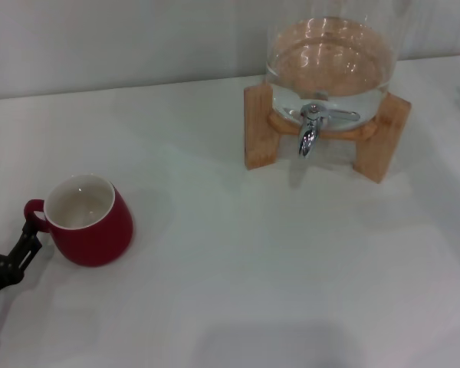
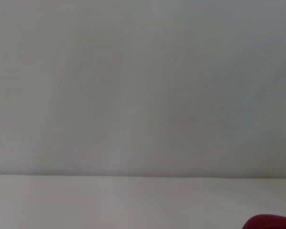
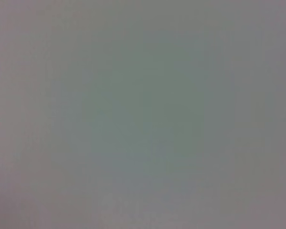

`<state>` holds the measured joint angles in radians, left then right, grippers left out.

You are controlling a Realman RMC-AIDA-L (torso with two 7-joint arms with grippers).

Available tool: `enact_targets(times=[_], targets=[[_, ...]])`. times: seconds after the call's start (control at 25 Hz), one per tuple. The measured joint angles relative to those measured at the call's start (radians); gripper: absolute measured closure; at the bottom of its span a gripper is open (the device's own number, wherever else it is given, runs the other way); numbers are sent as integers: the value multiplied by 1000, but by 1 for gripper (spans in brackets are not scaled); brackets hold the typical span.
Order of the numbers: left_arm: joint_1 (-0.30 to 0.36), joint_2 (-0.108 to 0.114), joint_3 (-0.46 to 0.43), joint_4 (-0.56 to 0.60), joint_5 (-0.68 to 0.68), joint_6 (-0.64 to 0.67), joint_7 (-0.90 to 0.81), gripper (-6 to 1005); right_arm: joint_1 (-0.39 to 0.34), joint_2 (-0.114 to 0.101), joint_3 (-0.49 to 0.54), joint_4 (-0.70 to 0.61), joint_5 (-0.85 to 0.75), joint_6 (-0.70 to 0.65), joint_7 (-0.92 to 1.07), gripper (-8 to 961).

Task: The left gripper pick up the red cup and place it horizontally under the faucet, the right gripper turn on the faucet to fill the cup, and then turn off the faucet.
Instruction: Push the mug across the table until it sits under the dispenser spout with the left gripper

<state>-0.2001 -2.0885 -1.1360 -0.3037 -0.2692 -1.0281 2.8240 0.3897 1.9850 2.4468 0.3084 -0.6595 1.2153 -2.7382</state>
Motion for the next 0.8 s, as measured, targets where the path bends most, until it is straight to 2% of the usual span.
enact_targets(times=[0.8], targets=[[-62, 10, -7, 0, -1, 83, 0, 150, -9, 1, 3, 0, 0, 13, -1, 280]])
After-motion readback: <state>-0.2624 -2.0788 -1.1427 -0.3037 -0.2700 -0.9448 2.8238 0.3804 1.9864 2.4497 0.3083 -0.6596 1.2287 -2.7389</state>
